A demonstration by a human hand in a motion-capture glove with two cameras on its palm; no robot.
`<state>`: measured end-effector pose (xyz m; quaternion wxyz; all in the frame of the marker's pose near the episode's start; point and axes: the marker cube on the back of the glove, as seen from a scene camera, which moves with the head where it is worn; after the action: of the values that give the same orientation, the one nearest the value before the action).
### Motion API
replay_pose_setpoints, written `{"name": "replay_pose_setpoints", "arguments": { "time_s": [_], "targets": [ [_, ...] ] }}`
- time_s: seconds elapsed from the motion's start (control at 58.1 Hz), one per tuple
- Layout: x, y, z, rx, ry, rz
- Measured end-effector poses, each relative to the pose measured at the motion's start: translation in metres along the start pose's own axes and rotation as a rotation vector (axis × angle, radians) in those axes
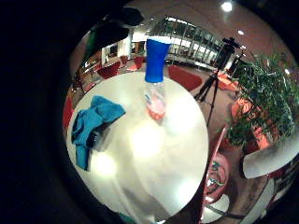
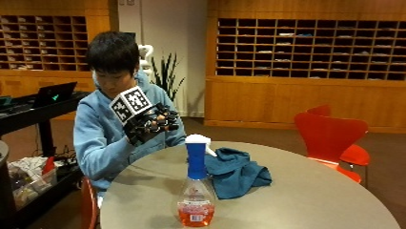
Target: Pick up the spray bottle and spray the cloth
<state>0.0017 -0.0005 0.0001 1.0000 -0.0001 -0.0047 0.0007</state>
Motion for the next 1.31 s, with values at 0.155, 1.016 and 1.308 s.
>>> {"name": "replay_pose_setpoints", "arguments": {
  "time_s": [0.155,1.016,1.308],
  "targets": [
    [0.017,0.0,0.004,0.035,-0.034,0.045],
    [0.09,-0.019,0.087,-0.002,-0.385,0.37],
    [0.111,-0.072,0.12,0.08,-0.68,0.358]
  ]
}}
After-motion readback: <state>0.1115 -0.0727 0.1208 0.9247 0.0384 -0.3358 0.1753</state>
